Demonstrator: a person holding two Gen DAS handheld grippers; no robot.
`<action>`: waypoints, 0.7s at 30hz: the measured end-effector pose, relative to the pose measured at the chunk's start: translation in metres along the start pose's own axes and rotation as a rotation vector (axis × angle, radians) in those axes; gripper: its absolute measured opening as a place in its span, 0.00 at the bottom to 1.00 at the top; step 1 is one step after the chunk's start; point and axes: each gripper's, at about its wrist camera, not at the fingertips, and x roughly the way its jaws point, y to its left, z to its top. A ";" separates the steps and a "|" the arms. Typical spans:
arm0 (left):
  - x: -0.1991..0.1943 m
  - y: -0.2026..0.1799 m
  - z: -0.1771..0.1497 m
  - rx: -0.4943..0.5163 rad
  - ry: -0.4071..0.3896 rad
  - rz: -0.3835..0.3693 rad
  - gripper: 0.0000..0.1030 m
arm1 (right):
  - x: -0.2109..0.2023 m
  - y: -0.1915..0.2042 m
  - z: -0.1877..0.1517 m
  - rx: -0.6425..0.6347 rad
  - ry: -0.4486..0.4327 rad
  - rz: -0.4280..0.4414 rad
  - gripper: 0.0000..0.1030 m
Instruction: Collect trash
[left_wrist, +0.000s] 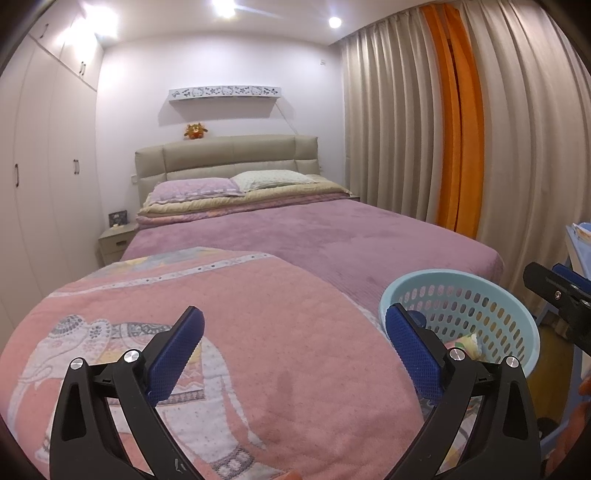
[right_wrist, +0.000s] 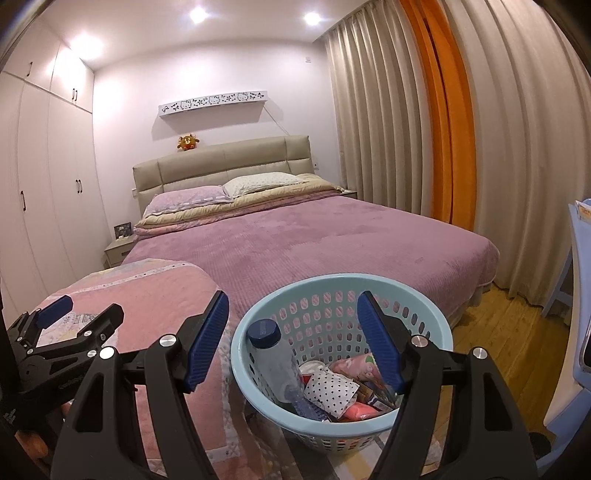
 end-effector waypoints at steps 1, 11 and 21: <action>0.000 0.000 0.000 0.001 0.000 -0.001 0.93 | 0.001 -0.002 0.001 0.002 0.003 0.000 0.66; 0.001 0.004 0.001 -0.005 0.012 -0.012 0.93 | 0.004 -0.004 -0.002 0.010 0.028 -0.003 0.66; 0.000 0.006 0.002 -0.005 0.013 -0.014 0.93 | 0.004 -0.005 -0.002 0.011 0.029 -0.005 0.67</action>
